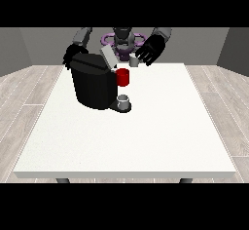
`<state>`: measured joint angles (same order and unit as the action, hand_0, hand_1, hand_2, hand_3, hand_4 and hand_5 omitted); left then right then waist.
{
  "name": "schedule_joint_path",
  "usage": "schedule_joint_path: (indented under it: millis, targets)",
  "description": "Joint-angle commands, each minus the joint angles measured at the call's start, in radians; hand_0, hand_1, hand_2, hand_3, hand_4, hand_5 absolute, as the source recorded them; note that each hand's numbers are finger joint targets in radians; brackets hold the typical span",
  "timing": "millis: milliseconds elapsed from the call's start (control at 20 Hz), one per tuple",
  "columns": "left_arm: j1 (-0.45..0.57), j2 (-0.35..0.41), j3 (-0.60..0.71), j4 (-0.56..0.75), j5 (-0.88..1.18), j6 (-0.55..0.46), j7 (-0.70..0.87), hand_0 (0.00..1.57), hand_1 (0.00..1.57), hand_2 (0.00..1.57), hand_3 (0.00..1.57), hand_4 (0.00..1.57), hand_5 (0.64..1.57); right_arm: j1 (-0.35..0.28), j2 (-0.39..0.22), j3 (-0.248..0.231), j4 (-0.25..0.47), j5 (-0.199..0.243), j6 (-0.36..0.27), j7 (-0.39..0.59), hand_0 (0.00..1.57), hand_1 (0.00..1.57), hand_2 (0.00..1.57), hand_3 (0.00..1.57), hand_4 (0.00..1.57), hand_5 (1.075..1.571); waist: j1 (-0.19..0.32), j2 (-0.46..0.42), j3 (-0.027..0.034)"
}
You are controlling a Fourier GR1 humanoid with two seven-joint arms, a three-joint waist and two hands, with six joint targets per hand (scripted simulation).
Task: Insert the coffee pod into the coffee machine and close the lid
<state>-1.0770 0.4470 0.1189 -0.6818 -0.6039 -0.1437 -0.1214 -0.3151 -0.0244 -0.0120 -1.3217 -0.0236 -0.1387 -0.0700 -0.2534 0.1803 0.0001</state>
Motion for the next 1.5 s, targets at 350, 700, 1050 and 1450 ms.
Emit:
schedule_joint_path:
  millis: [350,700,1050,1450]
  targets:
    - [-0.055,0.073,0.041,0.035,-0.009,0.027,-0.064,1.26,1.26,1.30,1.24,0.49,1.571,-0.033,-0.026,-0.021,-0.083,-0.011,-0.006,-0.007,0.00,0.00,0.00,0.00,0.52,1.571,-0.056,0.103,-0.0002]
    - [-0.072,-0.031,0.000,0.026,-0.023,-0.005,0.042,1.30,1.30,1.33,1.23,0.50,1.571,0.037,-0.034,-0.029,-0.005,-0.009,-0.003,-0.037,0.00,0.00,0.00,0.00,0.48,1.571,-0.031,0.028,0.0005]
    - [-0.096,-0.036,0.004,0.050,-0.037,0.017,0.022,1.21,1.21,1.26,1.19,0.50,1.571,-0.022,-0.014,-0.015,-0.059,-0.001,-0.035,0.031,0.00,0.00,0.00,0.00,0.50,1.571,-0.045,0.063,0.0000]
    - [-0.104,-0.026,0.002,0.055,-0.049,0.007,0.015,1.20,1.20,1.28,1.21,0.52,1.571,-0.019,-0.037,-0.049,-0.058,-0.038,0.003,0.002,0.00,0.00,0.00,0.00,0.53,1.571,-0.039,0.072,0.0002]
